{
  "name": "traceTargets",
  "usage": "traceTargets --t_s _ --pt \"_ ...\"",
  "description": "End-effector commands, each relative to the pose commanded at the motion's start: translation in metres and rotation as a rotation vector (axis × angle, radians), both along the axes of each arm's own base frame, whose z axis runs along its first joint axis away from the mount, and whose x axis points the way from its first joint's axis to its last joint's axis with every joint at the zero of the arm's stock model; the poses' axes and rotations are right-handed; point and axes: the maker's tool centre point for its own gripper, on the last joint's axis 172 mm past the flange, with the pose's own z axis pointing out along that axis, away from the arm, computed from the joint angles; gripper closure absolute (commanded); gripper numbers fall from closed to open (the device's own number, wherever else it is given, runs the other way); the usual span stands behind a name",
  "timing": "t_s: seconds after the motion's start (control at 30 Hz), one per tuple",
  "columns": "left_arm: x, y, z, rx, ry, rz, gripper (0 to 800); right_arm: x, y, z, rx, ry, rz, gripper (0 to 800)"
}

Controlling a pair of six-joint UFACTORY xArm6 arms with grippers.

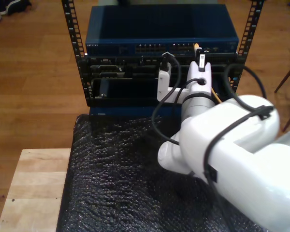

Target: Grab the cable and plug it in

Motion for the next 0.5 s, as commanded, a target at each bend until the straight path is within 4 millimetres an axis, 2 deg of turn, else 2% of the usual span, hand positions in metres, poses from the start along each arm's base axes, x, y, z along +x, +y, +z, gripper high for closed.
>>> traceTargets --t_s 0.3,0.43,0.5 --pt "0.0 0.0 0.0 0.0 0.0 0.0 0 -0.022 -0.016 0.018 0.032 0.112 0.044 404" --pt "0.0 0.001 0.0 0.001 0.0 0.0 0 -0.033 -0.038 0.029 -0.016 0.152 0.046 363" --pt "0.0 0.001 0.0 0.001 0.0 0.0 0 -0.039 -0.047 0.032 -0.029 0.18 0.054 310"
